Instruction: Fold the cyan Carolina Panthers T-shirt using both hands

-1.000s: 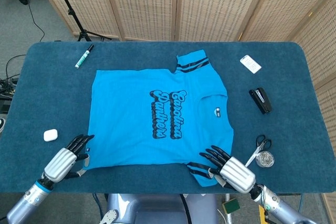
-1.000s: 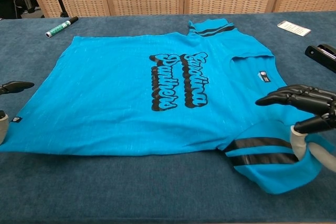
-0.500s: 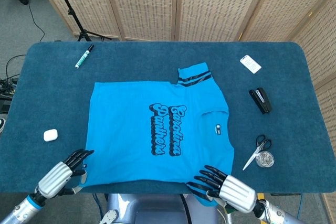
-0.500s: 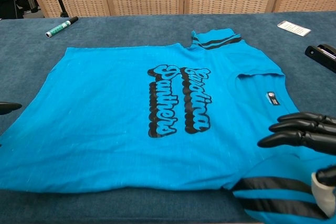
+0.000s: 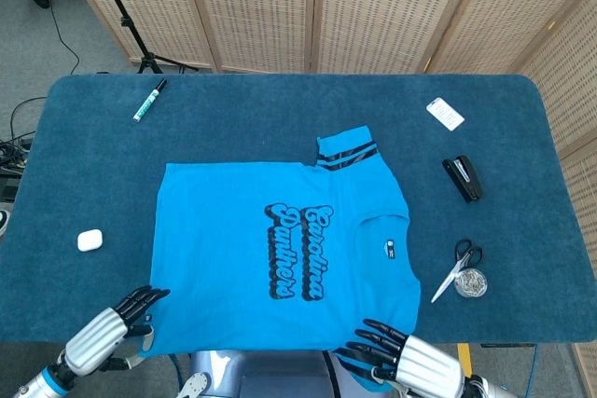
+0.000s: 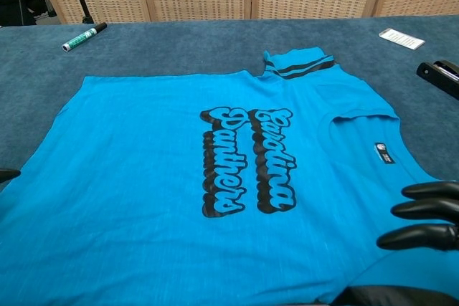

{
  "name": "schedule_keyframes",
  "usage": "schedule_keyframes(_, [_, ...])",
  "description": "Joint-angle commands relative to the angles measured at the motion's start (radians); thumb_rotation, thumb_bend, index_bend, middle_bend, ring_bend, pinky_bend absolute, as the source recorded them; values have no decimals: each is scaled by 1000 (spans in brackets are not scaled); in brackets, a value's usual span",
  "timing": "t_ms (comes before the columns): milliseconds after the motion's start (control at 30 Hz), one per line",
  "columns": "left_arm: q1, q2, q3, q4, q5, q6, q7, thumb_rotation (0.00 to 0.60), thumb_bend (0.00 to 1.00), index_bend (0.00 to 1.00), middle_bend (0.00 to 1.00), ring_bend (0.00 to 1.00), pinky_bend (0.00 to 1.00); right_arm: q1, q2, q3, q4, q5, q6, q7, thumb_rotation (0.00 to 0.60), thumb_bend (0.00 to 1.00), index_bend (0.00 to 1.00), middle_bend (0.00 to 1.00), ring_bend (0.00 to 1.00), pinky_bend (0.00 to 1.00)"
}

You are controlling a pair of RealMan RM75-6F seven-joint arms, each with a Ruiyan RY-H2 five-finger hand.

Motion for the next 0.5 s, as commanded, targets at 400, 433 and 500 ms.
schedule_keyframes(400, [11, 1, 21, 8, 40, 14, 21, 600, 440, 747, 0, 0, 0, -35, -2, -31, 33, -25, 43, 29, 600, 672, 685, 118, 0, 0])
schedule_keyframes(433, [13, 1, 23, 8, 44, 17, 25, 600, 440, 747, 0, 0, 0, -38, -2, -33, 36, -27, 46, 31, 600, 672, 685, 118, 0, 0])
schedule_keyframes(500, [16, 1, 28, 9, 51, 19, 31, 600, 439, 747, 0, 0, 0, -42, -3, -38, 40, -31, 52, 36, 600, 672, 685, 118, 0, 0])
